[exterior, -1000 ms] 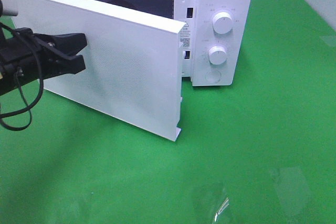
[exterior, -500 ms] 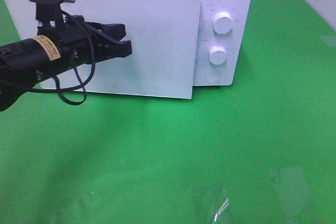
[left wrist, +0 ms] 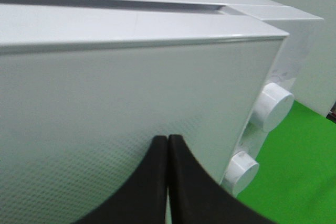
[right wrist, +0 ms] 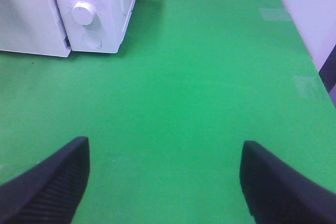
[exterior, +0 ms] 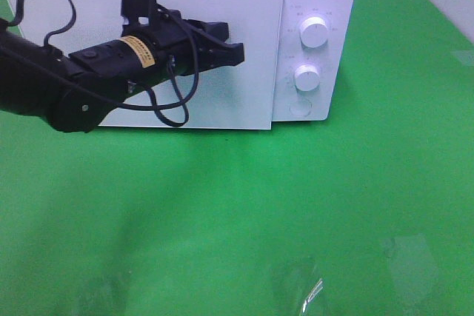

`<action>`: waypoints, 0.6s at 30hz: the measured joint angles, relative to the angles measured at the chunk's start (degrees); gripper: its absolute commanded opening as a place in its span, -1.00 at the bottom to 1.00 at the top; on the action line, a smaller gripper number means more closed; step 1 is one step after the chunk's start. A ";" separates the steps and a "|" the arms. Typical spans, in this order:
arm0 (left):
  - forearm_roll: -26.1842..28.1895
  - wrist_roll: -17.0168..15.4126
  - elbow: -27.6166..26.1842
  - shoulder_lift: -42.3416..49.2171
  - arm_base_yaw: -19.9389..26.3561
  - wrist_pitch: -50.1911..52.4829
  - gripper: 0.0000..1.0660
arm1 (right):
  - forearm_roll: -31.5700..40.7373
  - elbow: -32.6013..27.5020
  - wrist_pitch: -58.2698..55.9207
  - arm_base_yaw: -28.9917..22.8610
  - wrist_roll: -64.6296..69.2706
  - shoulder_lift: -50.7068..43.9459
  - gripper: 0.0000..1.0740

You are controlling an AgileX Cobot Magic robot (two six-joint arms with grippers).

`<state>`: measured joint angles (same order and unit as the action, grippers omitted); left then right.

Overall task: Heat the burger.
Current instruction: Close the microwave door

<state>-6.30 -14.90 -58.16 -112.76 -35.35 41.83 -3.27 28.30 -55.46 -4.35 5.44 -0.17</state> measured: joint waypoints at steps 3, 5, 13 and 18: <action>-0.34 0.92 -3.67 -2.01 -0.74 -1.43 -1.00 | 0.00 0.00 0.00 0.00 0.00 0.00 0.41; -0.40 1.15 -4.93 -2.92 -0.86 -2.01 -1.00 | 0.00 0.00 0.00 0.00 0.00 0.00 0.41; 2.18 4.64 -8.54 -5.21 -1.60 -3.61 -1.00 | 0.00 0.00 0.00 0.00 0.00 0.00 0.41; 3.55 5.21 -8.82 -4.58 -2.18 -7.33 -1.00 | 0.00 0.00 0.00 0.00 0.00 0.00 0.41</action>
<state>-2.75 -9.68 -66.98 -117.34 -37.53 34.49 -3.27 28.30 -55.46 -4.35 5.44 -0.17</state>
